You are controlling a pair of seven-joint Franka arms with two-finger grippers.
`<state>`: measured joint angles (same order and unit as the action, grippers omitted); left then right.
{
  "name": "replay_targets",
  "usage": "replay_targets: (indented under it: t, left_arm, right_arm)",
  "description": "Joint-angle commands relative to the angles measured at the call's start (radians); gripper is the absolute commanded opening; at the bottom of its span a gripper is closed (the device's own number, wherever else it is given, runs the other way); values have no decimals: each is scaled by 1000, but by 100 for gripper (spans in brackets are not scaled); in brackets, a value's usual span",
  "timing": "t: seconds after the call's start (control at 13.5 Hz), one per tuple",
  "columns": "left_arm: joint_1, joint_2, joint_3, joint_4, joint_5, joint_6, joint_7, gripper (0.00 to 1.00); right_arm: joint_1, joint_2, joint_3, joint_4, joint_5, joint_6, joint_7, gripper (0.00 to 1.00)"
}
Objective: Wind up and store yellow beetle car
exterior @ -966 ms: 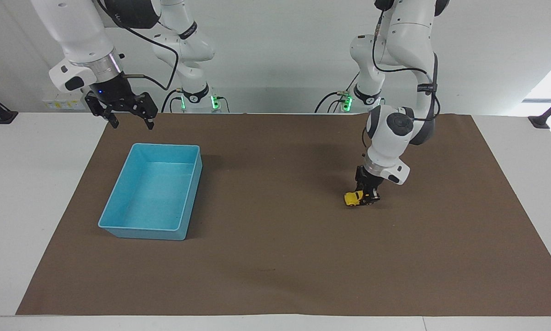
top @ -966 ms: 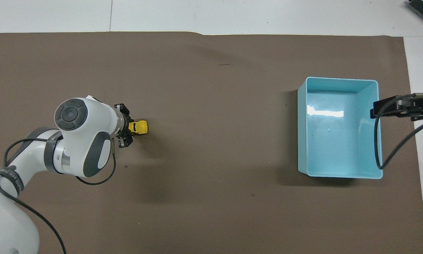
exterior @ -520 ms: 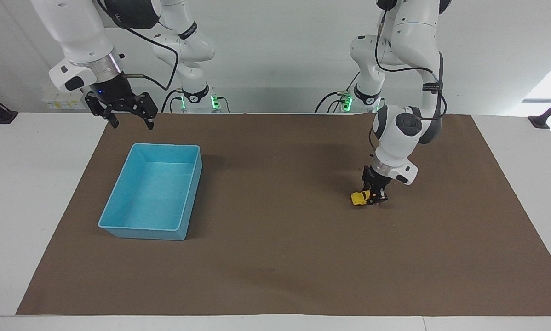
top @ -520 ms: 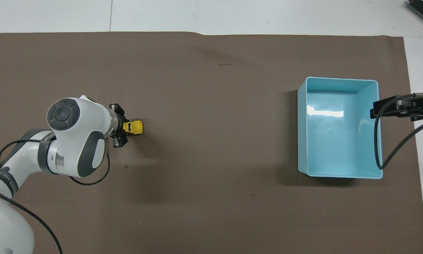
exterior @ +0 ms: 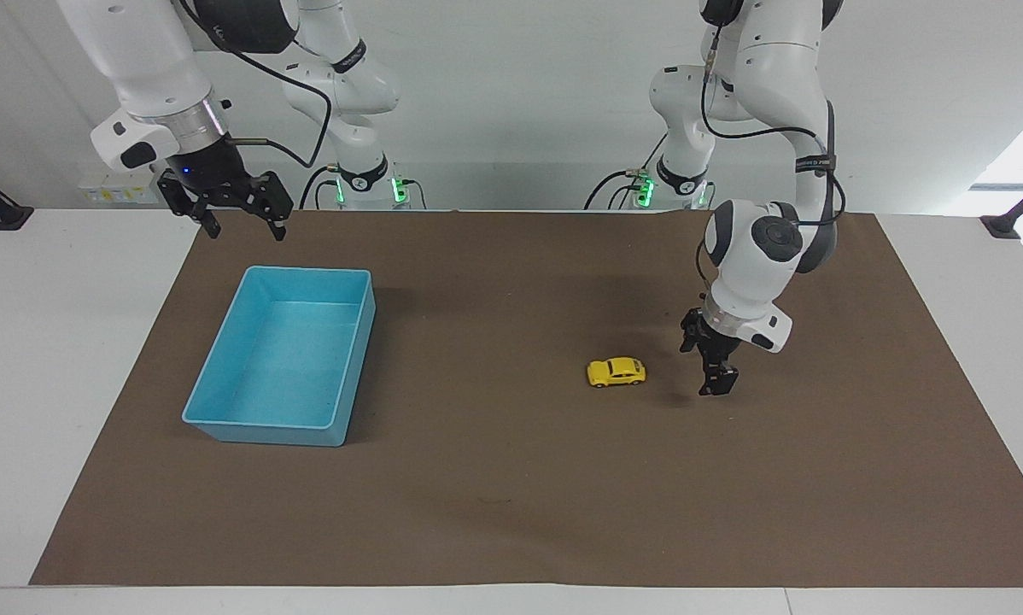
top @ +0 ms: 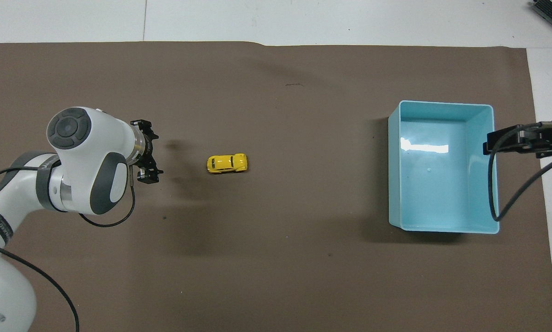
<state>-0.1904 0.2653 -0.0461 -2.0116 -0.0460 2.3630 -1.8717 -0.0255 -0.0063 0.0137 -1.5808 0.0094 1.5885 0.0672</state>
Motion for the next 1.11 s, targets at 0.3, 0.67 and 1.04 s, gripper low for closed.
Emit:
replay_targets:
  t: [0.3, 0.67, 1.04]
  left_arm:
    - [13, 14, -3, 36, -2, -25, 17, 100]
    - [32, 8, -3, 71, 0, -27, 22, 100]
    - [34, -8, -1, 100, 5, -51, 28, 100]
  right_arm:
    - [-7, 5, -3, 10, 9, -9, -27, 100]
    - [-7, 3, -1, 10, 9, -9, -27, 100]
    - [2, -3, -1, 5, 0, -38, -58, 100]
